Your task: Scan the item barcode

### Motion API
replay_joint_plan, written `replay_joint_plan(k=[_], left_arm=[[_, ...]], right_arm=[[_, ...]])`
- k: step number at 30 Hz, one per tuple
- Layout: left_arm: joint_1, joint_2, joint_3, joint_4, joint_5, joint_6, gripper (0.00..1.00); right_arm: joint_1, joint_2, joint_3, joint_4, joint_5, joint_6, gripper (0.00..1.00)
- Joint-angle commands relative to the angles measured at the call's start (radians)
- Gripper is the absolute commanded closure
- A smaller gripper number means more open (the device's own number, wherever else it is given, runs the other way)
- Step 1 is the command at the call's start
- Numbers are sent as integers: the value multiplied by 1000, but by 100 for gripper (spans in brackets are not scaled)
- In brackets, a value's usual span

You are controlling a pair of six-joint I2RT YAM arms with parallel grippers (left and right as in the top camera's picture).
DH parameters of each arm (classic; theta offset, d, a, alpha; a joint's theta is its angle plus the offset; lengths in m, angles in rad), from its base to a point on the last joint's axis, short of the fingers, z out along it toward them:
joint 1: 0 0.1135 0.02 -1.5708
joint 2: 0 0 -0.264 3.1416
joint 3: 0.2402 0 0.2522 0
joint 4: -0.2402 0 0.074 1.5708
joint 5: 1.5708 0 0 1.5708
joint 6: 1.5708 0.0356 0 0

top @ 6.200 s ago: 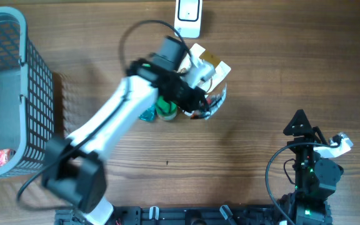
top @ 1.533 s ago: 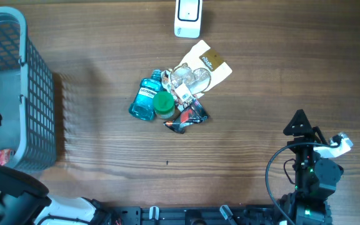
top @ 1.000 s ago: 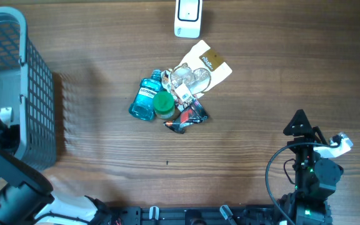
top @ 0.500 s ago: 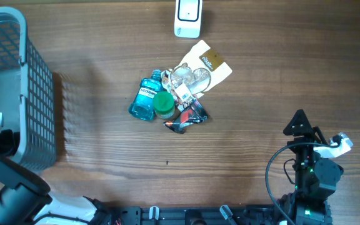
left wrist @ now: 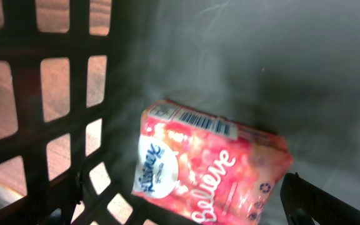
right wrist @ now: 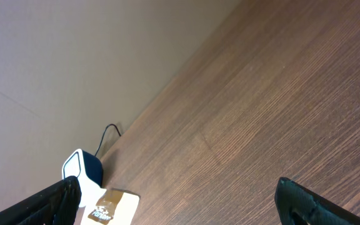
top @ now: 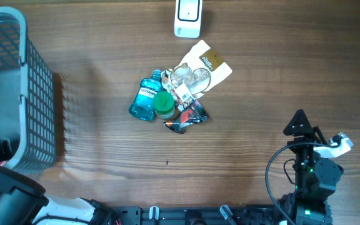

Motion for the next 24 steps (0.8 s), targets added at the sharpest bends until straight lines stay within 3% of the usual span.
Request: replay_joint_plan(k=[1,11,16,21,24], left_arm=[[5,50,-5,8,56,24,0],[5,109,-5,45,87,23,1],[4,109,-5,44,107,22,27],[3,109,-5,45,135,-6,29],[2,109,-5,45,135,-8,35]], right_arm=[[-3,1,-1,3,17,-18,0],[-3,1,-1,3,17,-18,0],[-3,1,-1,3,17,-18,0],[-3,1,-1,3,17,-18,0],[-3,1,-1,3,17,-18,0]])
